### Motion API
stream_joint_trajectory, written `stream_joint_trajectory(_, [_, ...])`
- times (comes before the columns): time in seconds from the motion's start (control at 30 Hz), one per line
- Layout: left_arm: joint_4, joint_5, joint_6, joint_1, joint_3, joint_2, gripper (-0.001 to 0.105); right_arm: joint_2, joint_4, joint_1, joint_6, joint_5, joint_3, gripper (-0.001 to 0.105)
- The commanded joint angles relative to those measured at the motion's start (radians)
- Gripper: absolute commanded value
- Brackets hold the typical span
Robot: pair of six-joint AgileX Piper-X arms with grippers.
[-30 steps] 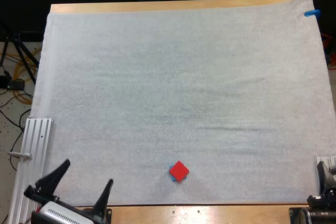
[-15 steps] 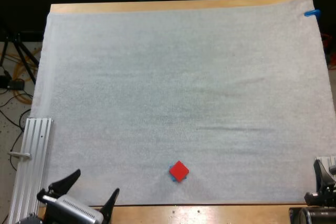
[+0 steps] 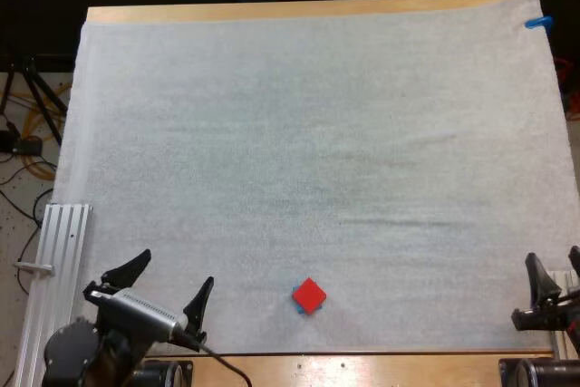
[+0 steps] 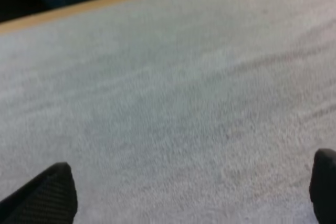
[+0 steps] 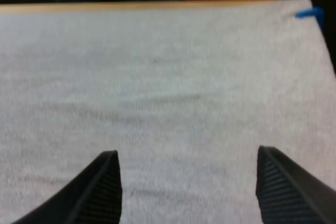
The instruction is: Stack red cube on blue cube
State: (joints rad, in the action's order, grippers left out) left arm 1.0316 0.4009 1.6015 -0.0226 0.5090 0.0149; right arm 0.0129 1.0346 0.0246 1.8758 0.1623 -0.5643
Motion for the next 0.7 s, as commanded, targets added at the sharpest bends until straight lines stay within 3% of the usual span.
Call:
stream_joint_trajectory(0.0, [-0.037,-0.004,0.018,0.001,-0.007,0.136,0.087,0.039,-0.012,-0.001,0.013,0.015,0.011,0.055])
stream_joint_trajectory(0.67, [-0.049,-0.004,0.020,0.001,-0.012,0.136,0.087,0.037,-0.012,-0.001,-0.011,0.015,0.042,0.055])
